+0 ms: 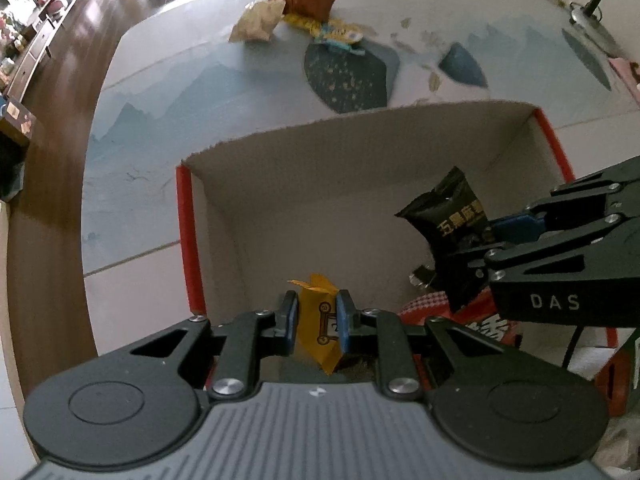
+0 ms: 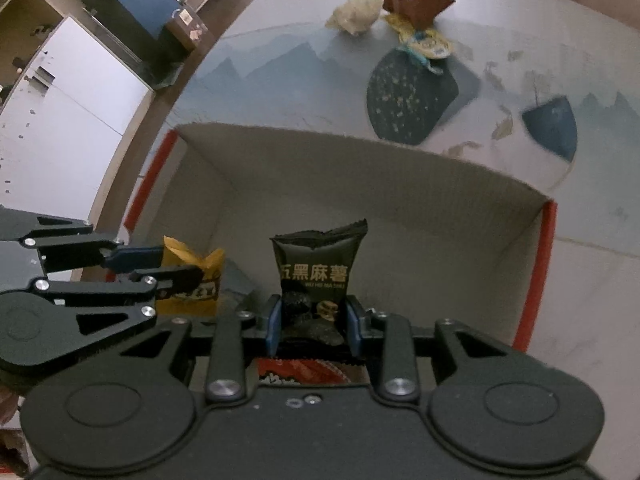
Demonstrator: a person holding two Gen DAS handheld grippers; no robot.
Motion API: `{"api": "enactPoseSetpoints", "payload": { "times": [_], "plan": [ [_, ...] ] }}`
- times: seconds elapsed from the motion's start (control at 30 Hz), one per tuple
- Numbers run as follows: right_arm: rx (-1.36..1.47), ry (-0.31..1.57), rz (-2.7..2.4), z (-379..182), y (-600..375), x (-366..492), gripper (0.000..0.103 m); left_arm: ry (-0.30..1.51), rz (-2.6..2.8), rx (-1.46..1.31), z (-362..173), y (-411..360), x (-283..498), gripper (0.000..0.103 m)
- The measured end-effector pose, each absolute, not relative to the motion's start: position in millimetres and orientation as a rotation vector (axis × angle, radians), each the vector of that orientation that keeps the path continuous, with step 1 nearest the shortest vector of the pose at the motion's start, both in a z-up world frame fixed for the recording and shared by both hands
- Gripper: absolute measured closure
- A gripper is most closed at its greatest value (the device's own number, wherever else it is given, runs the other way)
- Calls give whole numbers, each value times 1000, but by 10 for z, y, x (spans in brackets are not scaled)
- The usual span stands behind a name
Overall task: Organize snacks
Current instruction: 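Open the right tool to drop the black packet while the left tool releases the yellow packet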
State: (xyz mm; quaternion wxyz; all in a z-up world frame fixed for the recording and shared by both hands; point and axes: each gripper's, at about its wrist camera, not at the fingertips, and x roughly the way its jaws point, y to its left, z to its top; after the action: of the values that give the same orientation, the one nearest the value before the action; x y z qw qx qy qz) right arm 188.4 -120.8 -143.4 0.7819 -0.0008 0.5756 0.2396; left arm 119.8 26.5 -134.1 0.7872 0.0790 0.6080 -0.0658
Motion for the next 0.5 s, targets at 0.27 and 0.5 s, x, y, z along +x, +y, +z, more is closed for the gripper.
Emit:
{"api": "enactPoseSetpoints", "payload": {
  "times": [0.27,0.5],
  "plan": [
    [-4,1266,502,-1562,-1162,1961,72,1355,-134,160,-1542,289,1238,84],
    [-46,1269,487,-1576,-1100,1967,72,1377,-130,163,-1655,283,1228,84]
  ]
}}
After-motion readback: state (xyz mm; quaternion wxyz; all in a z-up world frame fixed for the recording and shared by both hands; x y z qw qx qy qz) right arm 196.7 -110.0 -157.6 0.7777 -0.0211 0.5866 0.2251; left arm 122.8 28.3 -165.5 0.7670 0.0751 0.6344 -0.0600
